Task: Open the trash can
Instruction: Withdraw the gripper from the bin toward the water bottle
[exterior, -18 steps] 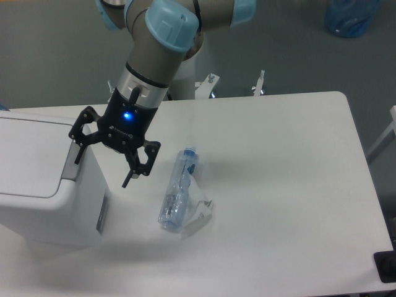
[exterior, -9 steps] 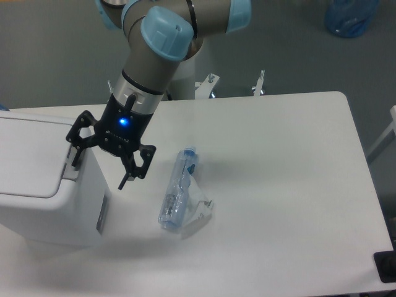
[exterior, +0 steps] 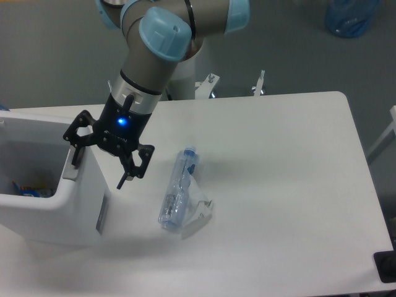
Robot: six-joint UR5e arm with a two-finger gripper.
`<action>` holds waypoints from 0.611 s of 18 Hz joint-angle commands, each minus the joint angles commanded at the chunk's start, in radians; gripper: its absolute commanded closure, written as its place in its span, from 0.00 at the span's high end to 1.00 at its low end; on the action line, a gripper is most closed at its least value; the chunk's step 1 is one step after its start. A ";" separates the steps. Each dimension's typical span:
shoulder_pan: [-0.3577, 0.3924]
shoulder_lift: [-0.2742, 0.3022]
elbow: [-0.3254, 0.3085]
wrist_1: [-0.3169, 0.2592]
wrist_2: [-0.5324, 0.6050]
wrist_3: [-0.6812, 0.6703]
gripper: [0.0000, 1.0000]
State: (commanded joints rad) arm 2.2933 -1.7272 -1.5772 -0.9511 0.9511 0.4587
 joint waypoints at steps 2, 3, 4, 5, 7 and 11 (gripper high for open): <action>0.021 -0.008 0.045 0.009 0.002 0.002 1.00; 0.040 -0.021 0.063 0.009 0.003 0.003 1.00; 0.054 -0.031 0.081 0.009 0.030 0.006 1.00; 0.064 -0.040 0.097 0.011 0.084 0.011 1.00; 0.083 -0.078 0.126 0.029 0.184 0.043 1.00; 0.113 -0.139 0.126 0.091 0.411 0.124 1.00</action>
State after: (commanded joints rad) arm 2.4067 -1.8667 -1.4512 -0.8606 1.3618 0.5826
